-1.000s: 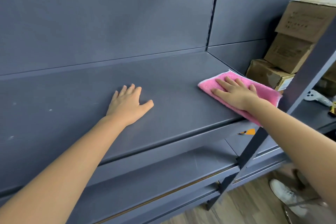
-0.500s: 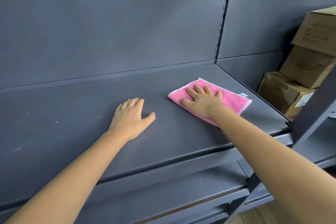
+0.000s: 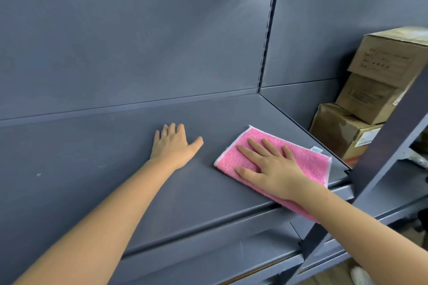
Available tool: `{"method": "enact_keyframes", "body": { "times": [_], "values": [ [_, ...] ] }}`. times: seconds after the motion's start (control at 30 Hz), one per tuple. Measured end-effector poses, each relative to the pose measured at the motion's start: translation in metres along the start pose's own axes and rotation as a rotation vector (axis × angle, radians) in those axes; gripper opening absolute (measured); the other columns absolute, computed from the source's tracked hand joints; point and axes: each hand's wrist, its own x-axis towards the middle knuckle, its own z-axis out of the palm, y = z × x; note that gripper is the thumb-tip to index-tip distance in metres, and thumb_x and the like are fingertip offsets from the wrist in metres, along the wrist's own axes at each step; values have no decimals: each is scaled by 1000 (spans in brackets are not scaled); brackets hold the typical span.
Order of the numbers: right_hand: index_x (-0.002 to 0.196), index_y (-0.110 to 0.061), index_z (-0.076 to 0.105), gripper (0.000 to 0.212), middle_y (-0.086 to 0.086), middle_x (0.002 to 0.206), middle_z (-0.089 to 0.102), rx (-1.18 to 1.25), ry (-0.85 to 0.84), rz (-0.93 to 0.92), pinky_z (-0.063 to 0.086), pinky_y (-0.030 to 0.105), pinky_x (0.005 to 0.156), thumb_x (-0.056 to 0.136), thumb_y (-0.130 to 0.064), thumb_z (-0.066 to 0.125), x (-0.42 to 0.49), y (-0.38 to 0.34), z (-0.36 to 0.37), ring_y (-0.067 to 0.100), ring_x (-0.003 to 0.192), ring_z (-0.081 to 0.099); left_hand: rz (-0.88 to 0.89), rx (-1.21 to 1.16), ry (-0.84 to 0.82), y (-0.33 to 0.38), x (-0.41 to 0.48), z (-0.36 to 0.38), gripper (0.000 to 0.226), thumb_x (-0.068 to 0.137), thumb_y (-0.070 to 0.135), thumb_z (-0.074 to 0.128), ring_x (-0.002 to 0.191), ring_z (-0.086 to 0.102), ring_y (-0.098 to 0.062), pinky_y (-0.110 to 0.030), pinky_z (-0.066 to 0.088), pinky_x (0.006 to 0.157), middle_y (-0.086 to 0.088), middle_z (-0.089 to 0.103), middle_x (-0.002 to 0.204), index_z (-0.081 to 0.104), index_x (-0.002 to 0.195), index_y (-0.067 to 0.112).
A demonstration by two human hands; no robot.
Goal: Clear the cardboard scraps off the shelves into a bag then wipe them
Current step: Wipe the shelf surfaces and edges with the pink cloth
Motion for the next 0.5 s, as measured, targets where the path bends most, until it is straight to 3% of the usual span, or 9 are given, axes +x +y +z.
{"method": "enact_keyframes", "body": {
  "times": [0.23, 0.5],
  "values": [
    [148, -42, 9, 60, -10, 160, -2, 1, 34, 147, 0, 51, 115, 93, -60, 25, 56, 35, -16, 19, 148, -2, 15, -21, 2, -1, 1, 5, 67, 95, 49, 32, 147, 11, -22, -37, 8, 121, -7, 23, 155, 21, 146, 8],
    [150, -36, 10, 64, -6, 160, 0, 11, 37, 276, 1, 56, 115, 92, -62, 21, 160, 38, -35, 24, 148, 0, 1, -83, 29, -1, 5, 3, 63, 94, 48, 34, 142, 21, -19, -32, 13, 116, -1, 28, 151, 24, 145, 12]
  ]
}}
